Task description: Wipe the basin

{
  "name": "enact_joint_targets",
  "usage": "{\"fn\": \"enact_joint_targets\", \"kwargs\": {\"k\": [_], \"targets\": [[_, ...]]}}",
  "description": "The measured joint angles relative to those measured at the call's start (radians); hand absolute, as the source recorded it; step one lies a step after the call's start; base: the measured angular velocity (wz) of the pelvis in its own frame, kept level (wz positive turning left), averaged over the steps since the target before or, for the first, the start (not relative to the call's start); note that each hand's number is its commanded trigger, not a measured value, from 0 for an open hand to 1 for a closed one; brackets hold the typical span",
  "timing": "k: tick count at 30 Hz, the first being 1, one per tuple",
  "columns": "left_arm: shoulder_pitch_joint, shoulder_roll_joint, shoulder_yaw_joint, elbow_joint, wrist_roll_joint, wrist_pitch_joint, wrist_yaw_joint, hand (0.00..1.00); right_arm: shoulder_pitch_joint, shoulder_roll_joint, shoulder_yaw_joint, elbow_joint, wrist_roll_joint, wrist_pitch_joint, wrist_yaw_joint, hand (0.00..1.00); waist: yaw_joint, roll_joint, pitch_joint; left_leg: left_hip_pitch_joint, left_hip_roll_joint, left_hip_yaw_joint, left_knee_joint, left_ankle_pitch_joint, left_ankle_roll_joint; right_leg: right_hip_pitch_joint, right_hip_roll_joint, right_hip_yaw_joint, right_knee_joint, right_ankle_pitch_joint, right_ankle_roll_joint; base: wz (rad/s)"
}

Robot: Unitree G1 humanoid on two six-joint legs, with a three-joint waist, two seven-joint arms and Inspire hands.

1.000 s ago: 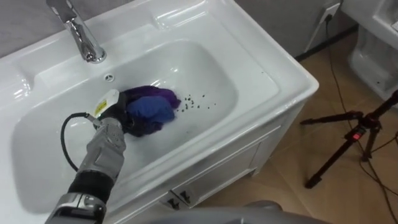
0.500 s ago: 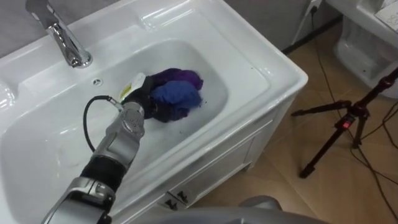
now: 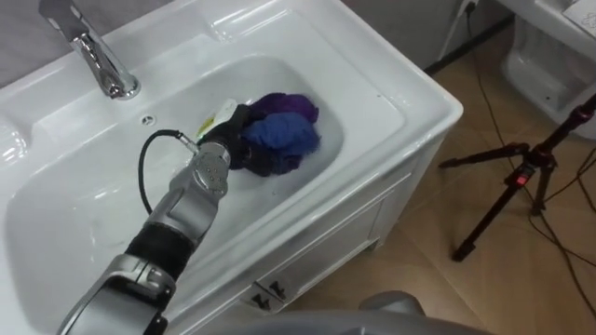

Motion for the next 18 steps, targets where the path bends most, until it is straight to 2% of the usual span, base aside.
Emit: {"fn": "enact_joint_targets", "kwargs": {"k": [5,9,18], "targets": [[0.0,0.002,-0.057,-0.099,0.0,0.006,-0.02,1.0,-0.012,-0.004,0.023,-0.011,0.004,-0.009,-0.002,0.0,0.0,0.005,0.0029,-0.029,-0.005,-0.004,0.001,0.005,0.009,-0.016,-0.01,-0.023,-0.003,0.003,0.006,0.15],[0.0,0.003,-0.098,-0.167,0.0,0.015,-0.033,1.0,-0.044,-0.016,0.067,-0.008,0.018,-0.027,-0.004,0.0,0.001,0.006,0.004,-0.031,-0.011,-0.006,0.001,0.007,0.012,-0.015,-0.016,-0.022,-0.004,0.002,0.009,0.07],[0.0,0.003,-0.117,-0.194,0.0,0.02,-0.045,1.0,-0.056,-0.025,0.087,-0.038,0.064,-0.034,-0.04,0.0,0.002,0.0,0.0034,-0.03,-0.018,-0.005,0.0,0.007,0.013,-0.011,-0.022,-0.009,-0.002,0.0,0.013,0.03]]}}
